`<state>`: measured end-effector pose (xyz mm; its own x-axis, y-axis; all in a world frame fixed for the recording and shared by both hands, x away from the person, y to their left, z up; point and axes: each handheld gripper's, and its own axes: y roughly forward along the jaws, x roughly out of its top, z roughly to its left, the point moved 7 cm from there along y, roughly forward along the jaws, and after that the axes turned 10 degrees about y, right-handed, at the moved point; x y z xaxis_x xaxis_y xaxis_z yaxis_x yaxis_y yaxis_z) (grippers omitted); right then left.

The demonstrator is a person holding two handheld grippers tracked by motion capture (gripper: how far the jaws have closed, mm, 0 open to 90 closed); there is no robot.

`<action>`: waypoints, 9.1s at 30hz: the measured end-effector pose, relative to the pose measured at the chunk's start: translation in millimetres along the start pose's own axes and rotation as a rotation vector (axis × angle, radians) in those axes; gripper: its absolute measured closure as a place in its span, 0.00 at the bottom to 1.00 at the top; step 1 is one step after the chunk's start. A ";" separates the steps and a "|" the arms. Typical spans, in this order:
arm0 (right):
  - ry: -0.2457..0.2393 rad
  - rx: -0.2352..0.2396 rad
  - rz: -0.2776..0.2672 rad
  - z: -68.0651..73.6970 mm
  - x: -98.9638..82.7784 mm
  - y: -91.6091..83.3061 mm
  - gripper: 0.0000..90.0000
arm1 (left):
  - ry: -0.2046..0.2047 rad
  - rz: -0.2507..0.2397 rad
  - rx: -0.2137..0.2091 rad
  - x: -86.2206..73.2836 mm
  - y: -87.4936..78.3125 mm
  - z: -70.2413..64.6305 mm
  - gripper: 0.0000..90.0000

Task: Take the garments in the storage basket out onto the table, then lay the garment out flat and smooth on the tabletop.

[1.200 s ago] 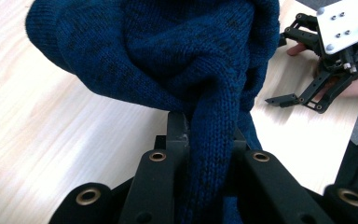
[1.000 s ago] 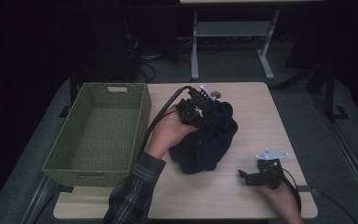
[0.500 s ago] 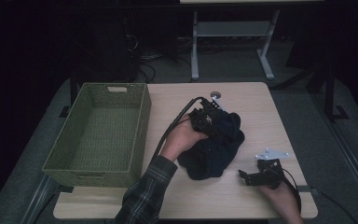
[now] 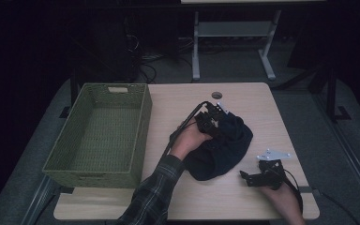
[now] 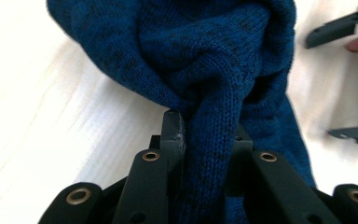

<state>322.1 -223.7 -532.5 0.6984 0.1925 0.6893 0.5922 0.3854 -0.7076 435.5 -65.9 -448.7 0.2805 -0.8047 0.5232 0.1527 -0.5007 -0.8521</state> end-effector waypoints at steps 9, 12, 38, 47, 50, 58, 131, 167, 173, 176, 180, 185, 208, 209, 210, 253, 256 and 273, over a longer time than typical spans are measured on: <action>-0.008 -0.003 0.000 -0.7 0.1 -0.1 0.04 | -0.043 0.017 0.003 -6.8 28.3 19.8 0.79; -0.001 -0.001 0.001 -0.1 0.0 -0.1 0.04 | -0.048 0.038 0.005 -11.4 36.2 23.4 0.76; 0.000 -0.001 0.001 0.0 0.0 -0.1 0.04 | -0.036 -0.029 0.106 -20.8 -26.6 23.7 0.38; -0.001 -0.002 0.002 -0.1 -0.1 -0.2 0.04 | -0.043 -0.065 0.134 -42.6 -52.4 7.5 0.32; -0.004 -0.002 0.001 -0.4 0.0 0.0 0.04 | -0.040 -0.064 0.145 -52.6 -56.1 2.7 0.30; -0.003 -0.003 0.002 -0.4 -0.1 -0.1 0.04 | -0.053 -0.073 0.170 -79.0 -57.9 -10.0 0.15; -0.163 0.210 0.082 69.1 25.4 20.2 1.00 | -0.059 -0.225 0.234 -196.4 -28.3 -62.9 0.14; -0.045 0.138 0.048 -14.8 18.3 -27.3 1.00 | -0.100 -0.192 0.231 -189.5 -31.2 -63.0 0.17; -0.049 0.145 0.019 -13.8 26.0 -27.9 1.00 | -0.081 -0.207 0.194 -168.0 -42.0 -60.7 0.37; -0.053 0.144 0.004 -12.6 30.3 -25.9 1.00 | -0.080 -0.216 0.171 -156.0 -47.5 -57.0 0.54; -0.056 0.139 0.005 -11.6 34.1 -22.3 1.00 | -0.043 -0.216 0.146 -138.0 -47.7 -50.9 0.81; -0.062 0.136 0.000 -12.4 38.6 -17.3 1.00 | -0.029 -0.225 0.102 -111.5 -41.5 -38.6 1.00; -0.042 0.087 0.038 -22.7 33.2 0.0 1.00 | -0.049 -0.146 0.049 -72.6 33.9 -15.0 1.00; -0.045 0.086 0.037 -22.6 33.2 0.7 1.00 | -0.037 -0.137 0.052 -74.4 32.6 -15.5 1.00; -0.048 0.084 0.037 -22.4 33.3 1.3 1.00 | -0.036 -0.133 0.053 -75.7 31.7 -16.8 1.00; -0.191 0.198 0.049 44.7 43.6 9.0 1.00 | -0.049 -0.118 0.116 -131.5 -33.9 -48.3 1.00; -0.181 0.187 0.018 39.0 56.6 12.3 1.00 | -0.069 -0.163 0.148 -116.4 -35.6 -33.8 1.00; -0.161 0.089 0.105 17.0 58.5 39.5 1.00 | -0.115 -0.055 0.156 -127.7 -4.3 -9.0 1.00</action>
<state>379.5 -181.9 -517.5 0.6771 0.3744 0.6336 0.4767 0.4328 -0.7651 390.5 36.2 -511.7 0.3723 -0.7316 0.5710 0.3129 -0.4803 -0.8194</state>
